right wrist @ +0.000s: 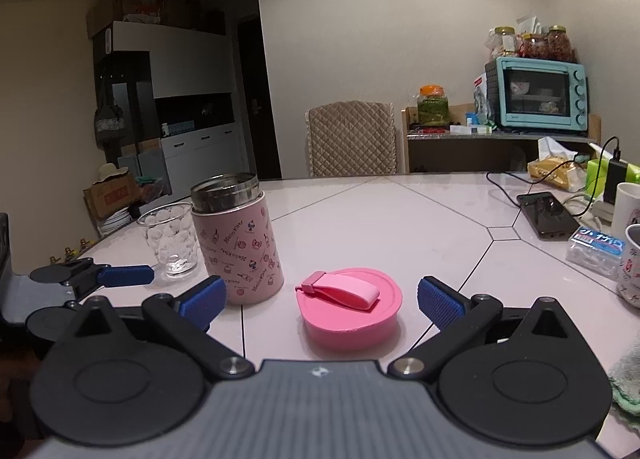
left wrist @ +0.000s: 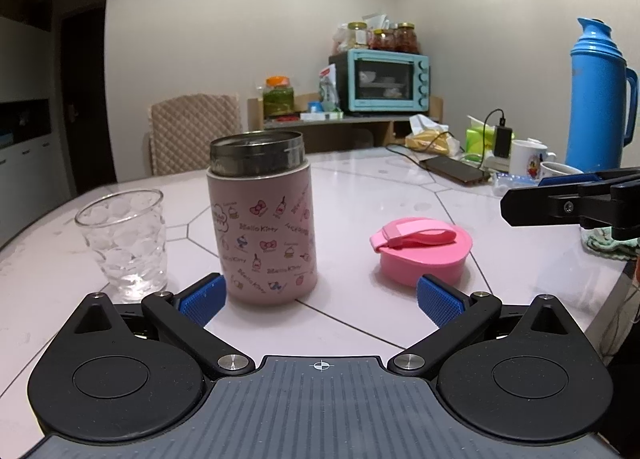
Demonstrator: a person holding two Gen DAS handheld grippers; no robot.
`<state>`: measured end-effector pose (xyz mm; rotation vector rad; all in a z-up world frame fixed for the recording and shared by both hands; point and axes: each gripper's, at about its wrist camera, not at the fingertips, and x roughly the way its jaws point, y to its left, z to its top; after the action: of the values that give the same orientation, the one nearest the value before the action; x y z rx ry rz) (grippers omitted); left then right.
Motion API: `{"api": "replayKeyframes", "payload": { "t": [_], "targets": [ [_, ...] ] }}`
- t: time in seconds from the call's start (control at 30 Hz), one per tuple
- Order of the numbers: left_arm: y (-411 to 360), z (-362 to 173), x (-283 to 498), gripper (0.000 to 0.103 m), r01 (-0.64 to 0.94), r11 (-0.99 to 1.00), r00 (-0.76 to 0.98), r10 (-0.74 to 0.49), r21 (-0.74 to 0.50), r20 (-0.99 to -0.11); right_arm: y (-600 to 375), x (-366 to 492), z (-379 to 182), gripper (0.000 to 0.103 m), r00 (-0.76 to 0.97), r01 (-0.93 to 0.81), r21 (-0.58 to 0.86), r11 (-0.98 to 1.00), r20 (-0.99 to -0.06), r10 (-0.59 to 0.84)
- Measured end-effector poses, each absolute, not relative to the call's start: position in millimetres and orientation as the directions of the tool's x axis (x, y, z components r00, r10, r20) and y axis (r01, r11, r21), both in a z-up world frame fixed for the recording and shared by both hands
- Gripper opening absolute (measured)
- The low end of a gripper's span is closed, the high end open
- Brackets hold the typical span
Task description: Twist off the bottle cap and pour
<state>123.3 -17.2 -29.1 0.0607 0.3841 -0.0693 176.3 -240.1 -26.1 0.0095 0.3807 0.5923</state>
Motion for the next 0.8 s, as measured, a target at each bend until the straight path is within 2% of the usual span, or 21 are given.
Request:
{"api": "replayKeyframes", "payload": {
  "t": [0.8],
  "targets": [
    [-29, -26, 92, 0.103, 0.035, 0.998, 0.934, -0.017, 0.044, -0.358, -249, 135, -23, 0.103, 0.8, -0.506, 0.122, 0.854, -0.302, 0.518]
  ]
}}
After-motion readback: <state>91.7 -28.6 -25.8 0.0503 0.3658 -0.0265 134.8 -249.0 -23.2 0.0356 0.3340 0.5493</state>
